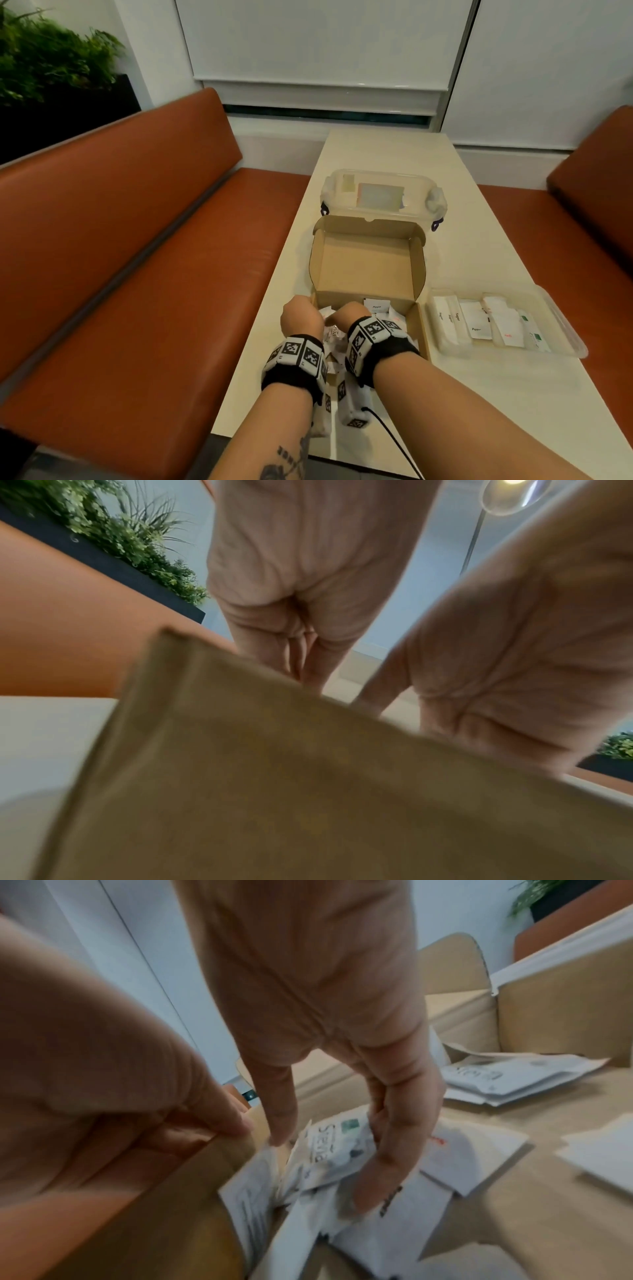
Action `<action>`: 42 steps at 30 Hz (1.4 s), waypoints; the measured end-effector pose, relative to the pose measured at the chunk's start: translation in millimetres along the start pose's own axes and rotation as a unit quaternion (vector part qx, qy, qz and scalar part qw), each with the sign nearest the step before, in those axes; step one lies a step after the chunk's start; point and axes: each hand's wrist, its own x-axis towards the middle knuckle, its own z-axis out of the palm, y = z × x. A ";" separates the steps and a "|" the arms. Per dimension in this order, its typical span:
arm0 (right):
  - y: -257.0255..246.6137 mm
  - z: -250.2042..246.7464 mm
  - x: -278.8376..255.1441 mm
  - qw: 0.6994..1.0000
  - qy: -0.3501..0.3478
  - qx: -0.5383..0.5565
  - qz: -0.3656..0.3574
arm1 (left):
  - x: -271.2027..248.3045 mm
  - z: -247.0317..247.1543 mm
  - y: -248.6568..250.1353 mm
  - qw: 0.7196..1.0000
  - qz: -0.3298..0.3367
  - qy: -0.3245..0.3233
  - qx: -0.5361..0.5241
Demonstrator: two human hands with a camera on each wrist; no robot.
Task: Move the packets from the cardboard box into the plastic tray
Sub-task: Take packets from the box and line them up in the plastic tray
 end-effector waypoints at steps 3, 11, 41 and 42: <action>-4.9 7.9 4.2 1.000 -0.004 -0.012 0.011 | -1.3 0.4 -0.5 1.000 -0.002 0.001 -0.015; -9.6 18.8 13.2 0.992 0.078 0.100 -0.025 | -3.5 1.1 -2.5 0.999 0.004 0.004 -0.045; 197.4 -120.1 -36.1 0.904 0.124 0.365 -0.187 | -79.9 99.5 161.5 0.909 0.005 -0.238 -0.341; 208.1 -123.1 -37.0 0.908 0.127 0.353 -0.185 | -85.3 108.1 167.9 0.901 -0.001 -0.255 -0.350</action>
